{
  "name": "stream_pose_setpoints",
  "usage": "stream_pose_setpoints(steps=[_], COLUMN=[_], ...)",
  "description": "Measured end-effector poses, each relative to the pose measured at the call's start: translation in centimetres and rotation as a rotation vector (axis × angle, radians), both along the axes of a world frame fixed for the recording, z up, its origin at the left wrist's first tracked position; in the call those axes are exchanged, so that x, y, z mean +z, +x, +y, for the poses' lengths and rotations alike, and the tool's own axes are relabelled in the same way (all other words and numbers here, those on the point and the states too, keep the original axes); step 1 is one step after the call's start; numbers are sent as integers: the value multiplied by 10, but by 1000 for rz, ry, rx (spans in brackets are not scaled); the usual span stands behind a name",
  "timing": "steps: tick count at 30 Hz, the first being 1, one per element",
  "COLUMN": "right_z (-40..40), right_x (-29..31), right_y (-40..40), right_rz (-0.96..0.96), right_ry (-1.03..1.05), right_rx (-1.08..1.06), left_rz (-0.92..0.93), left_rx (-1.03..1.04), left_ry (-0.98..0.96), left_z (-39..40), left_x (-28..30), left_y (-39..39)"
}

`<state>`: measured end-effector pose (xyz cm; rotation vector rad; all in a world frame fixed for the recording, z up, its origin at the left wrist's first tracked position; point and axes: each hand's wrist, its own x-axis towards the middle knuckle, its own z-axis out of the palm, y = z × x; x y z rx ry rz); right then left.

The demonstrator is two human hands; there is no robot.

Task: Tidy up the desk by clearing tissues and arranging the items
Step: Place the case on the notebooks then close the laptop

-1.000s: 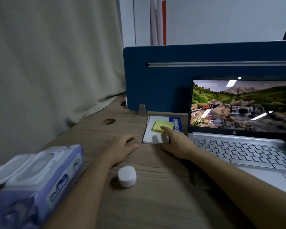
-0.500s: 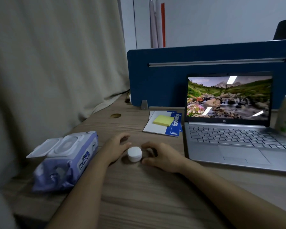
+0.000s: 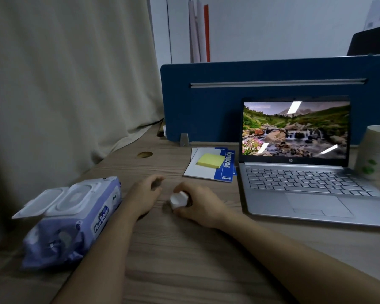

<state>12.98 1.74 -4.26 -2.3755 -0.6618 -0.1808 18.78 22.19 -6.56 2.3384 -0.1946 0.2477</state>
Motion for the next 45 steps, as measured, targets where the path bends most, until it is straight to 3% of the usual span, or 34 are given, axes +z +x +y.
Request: stream_pose_setpoints(steps=[10, 27, 45], right_z=[-57, -92, -94], right_x=[7, 12, 5], right_y=[51, 107, 127], right_rz=[74, 73, 4], right_ry=[0, 38, -123], right_rx=[-229, -351, -330], left_rz=[-22, -98, -111], left_rx=[-77, -125, -142], left_ry=[134, 183, 186], left_z=[-30, -76, -88], left_x=[-2, -1, -1], left_y=[25, 64, 92])
